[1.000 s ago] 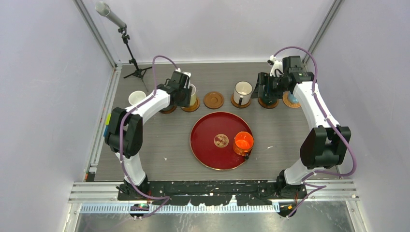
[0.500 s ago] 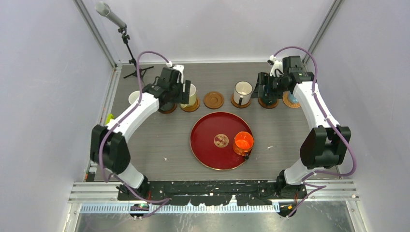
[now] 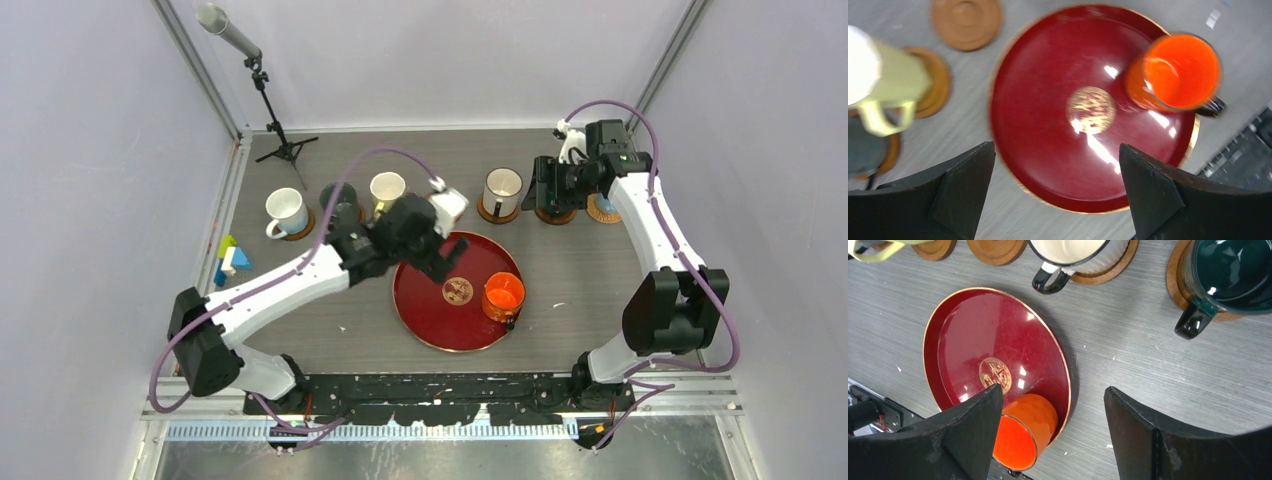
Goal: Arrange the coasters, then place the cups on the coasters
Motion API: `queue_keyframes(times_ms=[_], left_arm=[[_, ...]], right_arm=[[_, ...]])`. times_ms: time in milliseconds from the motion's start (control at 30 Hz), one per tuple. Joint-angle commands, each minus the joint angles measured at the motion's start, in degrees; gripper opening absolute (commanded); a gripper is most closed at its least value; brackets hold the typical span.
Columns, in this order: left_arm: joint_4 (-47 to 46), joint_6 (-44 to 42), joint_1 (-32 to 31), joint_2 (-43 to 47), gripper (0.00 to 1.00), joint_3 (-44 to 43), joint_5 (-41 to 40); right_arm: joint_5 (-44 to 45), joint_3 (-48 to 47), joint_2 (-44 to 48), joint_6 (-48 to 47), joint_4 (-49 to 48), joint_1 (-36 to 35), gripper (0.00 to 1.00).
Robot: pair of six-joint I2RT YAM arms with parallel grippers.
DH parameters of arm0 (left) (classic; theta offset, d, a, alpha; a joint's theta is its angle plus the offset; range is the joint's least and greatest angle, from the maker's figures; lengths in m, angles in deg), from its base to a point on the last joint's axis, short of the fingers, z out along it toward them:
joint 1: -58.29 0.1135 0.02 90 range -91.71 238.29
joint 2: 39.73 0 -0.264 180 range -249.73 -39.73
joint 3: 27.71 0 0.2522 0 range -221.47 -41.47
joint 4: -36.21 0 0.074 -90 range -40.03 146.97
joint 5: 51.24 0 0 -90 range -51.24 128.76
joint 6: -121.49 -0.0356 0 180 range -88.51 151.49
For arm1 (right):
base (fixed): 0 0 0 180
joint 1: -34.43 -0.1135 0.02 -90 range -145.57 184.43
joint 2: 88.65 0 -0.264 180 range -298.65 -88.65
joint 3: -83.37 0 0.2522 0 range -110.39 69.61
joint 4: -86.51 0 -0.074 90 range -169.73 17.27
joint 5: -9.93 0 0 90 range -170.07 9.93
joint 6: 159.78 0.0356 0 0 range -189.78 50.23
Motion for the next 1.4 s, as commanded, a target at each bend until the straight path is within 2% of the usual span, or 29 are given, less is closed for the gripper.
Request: queue_keyframes(times_ms=[0,200,433,667,867,1100,1367], left_arm=[[-3.4,-1.7,-10.2,-3.2,0.99,0.7,-3.8],[-8.9,-4.5,-22.2,-11.5,1.0,-3.7,-10.2],[-12.1,-5.8,-28.9,-19.2,1.0,-9.1,-16.6],[-15.0,-6.2,-30.9,-24.6,1.0,-12.2,-18.5],[-14.7,-9.0,-30.9,-27.2,1.0,-13.8,-23.5],[-8.9,-9.8,-30.0,-27.2,1.0,-12.6,-24.1],[-7.5,-11.0,-26.7,-23.7,1.0,-8.2,-21.7]], right_arm=[[1.0,1.7,5.2,-2.2,2.1,0.2,0.78],[5.1,5.3,8.4,-2.2,1.0,0.2,0.79],[7.8,6.1,9.6,-1.2,-0.1,2.7,0.79],[6.3,4.1,7.6,2.0,-1.0,5.3,0.79],[5.5,4.1,7.4,2.5,-1.1,5.4,0.79],[5.4,3.8,6.9,2.5,-1.1,5.6,0.79],[4.7,4.0,6.8,2.8,-1.1,5.7,0.79]])
